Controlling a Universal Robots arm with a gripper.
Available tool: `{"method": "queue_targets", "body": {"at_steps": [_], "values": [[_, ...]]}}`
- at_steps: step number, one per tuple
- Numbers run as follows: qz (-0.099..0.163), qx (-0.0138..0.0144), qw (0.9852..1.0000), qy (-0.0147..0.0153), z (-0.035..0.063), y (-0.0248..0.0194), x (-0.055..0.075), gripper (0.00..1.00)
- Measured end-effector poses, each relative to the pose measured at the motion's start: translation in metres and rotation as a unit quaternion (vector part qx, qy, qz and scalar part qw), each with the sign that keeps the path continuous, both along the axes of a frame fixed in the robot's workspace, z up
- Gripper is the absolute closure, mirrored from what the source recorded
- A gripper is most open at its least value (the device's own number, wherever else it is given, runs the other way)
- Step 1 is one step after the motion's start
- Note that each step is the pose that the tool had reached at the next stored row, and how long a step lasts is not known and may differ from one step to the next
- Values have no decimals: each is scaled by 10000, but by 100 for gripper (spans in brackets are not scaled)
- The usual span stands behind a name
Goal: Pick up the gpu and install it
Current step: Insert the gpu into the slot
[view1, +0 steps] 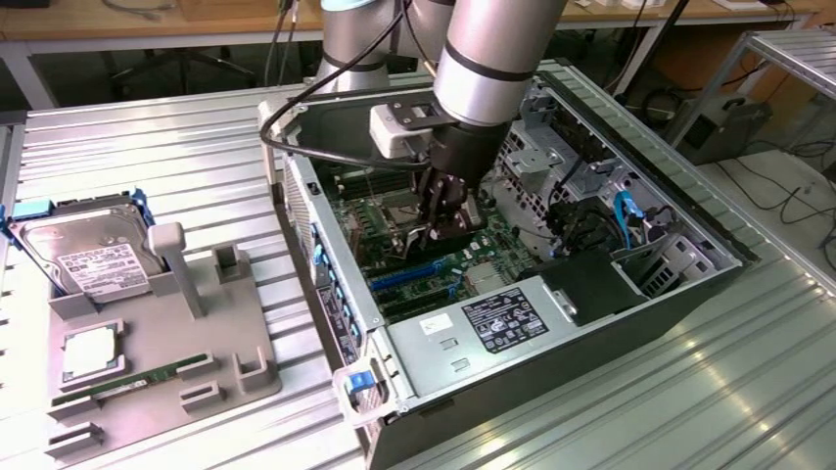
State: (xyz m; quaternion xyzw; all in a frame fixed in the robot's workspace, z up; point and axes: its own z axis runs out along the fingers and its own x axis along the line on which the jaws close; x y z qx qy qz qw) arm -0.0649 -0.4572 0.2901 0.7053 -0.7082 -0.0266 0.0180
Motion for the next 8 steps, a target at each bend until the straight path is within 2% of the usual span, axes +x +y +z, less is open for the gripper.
{"method": "queue_targets", "body": {"at_steps": [8], "values": [[1,0,10000,-4,-152,-2,-42,74]]}}
